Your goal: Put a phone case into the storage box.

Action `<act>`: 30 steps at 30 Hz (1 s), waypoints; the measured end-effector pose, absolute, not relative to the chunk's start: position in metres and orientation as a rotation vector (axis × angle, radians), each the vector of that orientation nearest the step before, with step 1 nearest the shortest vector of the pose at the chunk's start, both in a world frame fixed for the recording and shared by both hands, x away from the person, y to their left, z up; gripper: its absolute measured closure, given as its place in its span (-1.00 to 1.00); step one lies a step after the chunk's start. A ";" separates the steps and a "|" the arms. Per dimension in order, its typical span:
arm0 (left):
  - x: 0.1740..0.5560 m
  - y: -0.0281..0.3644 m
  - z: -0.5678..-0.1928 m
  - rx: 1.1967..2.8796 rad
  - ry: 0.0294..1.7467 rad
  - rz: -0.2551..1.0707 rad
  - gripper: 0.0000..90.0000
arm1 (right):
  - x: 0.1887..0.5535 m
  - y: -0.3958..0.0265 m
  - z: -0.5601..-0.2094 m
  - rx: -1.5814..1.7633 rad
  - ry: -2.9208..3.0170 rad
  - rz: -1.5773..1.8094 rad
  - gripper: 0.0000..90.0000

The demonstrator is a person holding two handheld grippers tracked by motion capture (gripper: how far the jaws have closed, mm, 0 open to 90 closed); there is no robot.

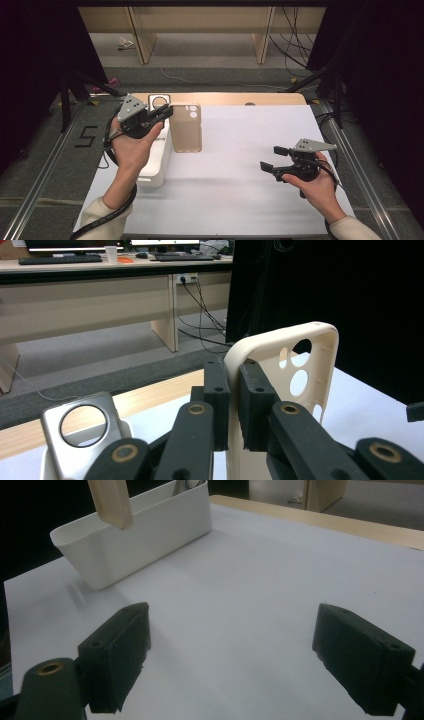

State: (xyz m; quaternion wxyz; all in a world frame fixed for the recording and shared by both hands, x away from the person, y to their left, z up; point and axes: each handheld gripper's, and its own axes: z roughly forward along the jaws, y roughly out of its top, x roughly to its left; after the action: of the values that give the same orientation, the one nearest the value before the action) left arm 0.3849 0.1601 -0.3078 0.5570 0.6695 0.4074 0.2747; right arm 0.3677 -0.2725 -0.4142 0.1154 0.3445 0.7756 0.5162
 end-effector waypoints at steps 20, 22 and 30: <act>0.388 0.176 -0.303 1.570 0.980 0.666 0.85 | 0.366 -0.277 -0.415 1.020 2.273 1.501 -0.64; 0.388 0.178 -0.303 1.568 0.982 0.667 0.85 | 0.366 -0.278 -0.416 1.027 2.271 1.502 -0.64; 0.389 0.185 -0.301 1.563 0.986 0.680 0.85 | 0.365 -0.280 -0.416 1.034 2.271 1.496 -0.64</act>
State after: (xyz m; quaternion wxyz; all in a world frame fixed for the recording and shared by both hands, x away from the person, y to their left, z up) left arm 0.3889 0.1853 -0.3007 0.5531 0.6612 0.4172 0.2878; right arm 0.3653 -0.2797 -0.4164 0.1158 0.3528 0.7754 0.5108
